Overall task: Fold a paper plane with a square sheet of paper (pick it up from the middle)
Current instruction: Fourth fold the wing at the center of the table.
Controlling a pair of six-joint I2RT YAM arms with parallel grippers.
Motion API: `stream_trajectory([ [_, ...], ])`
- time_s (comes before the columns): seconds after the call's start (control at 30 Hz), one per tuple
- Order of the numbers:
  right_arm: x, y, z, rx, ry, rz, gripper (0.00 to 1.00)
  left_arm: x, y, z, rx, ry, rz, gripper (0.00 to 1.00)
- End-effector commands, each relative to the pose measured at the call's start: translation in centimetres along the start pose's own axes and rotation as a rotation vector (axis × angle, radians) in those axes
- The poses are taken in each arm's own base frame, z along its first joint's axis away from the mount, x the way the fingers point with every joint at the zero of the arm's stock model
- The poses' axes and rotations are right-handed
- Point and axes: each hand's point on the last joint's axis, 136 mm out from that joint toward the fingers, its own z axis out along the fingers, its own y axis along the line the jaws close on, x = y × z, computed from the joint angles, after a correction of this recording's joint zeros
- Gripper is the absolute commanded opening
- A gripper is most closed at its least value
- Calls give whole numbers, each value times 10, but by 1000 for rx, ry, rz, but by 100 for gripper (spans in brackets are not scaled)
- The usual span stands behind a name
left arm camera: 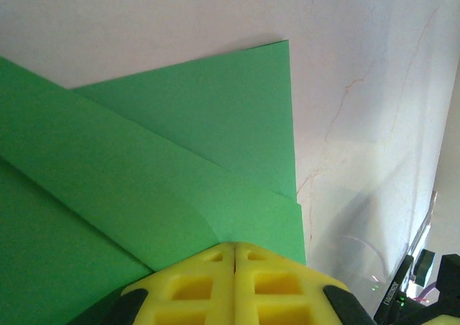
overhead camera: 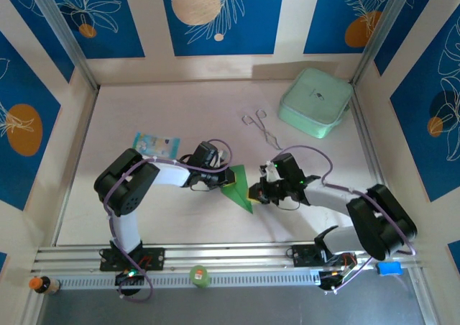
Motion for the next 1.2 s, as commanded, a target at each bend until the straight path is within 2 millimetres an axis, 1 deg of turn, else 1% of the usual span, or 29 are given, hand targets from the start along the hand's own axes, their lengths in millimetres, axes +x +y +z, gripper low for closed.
stream_trajectory([
  [0.0, 1, 2, 10, -6, 35, -4, 0, 13, 46, 3, -133, 23, -69, 4],
  [0.07, 2, -7, 17, 9, 48, 15, 0, 13, 47, 3, -136, 24, -71, 4],
  [0.2, 14, -37, 25, 80, 74, 65, 0, 12, 44, 3, -132, 23, -68, 4],
  [0.33, 29, -66, 25, 159, 93, 120, 0, 7, 33, 0, -108, 15, -53, 6],
  [0.4, 34, -74, 25, 177, 94, 134, 0, 1, 24, -4, -90, -2, -40, 8],
  [0.47, 36, -77, 25, 181, 98, 144, 0, -4, 10, -9, -68, -23, -16, 12],
  [0.53, 36, -77, 25, 181, 99, 144, 0, -7, -4, -13, -50, -38, 13, 13],
  [0.6, 34, -76, 25, 182, 96, 142, 0, -4, -16, -16, -42, -40, 43, 12],
  [0.7, 32, -74, 25, 182, 92, 141, 0, 7, -26, -14, -35, -29, 60, 6],
  [0.83, 32, -75, 25, 183, 91, 146, 0, 37, -38, 1, -4, 36, 76, 1],
  [0.9, 33, -76, 25, 185, 91, 148, 0, 50, -37, 10, -1, 69, 67, 0],
  [0.97, 33, -76, 25, 181, 92, 146, 0, 57, -31, 16, 1, 88, 45, 0],
  [1.07, 33, -77, 24, 182, 91, 149, 0, 61, -18, 20, -13, 97, 22, 0],
  [1.17, 34, -78, 24, 185, 90, 152, 0, 57, -3, 21, -42, 89, 2, 0],
])
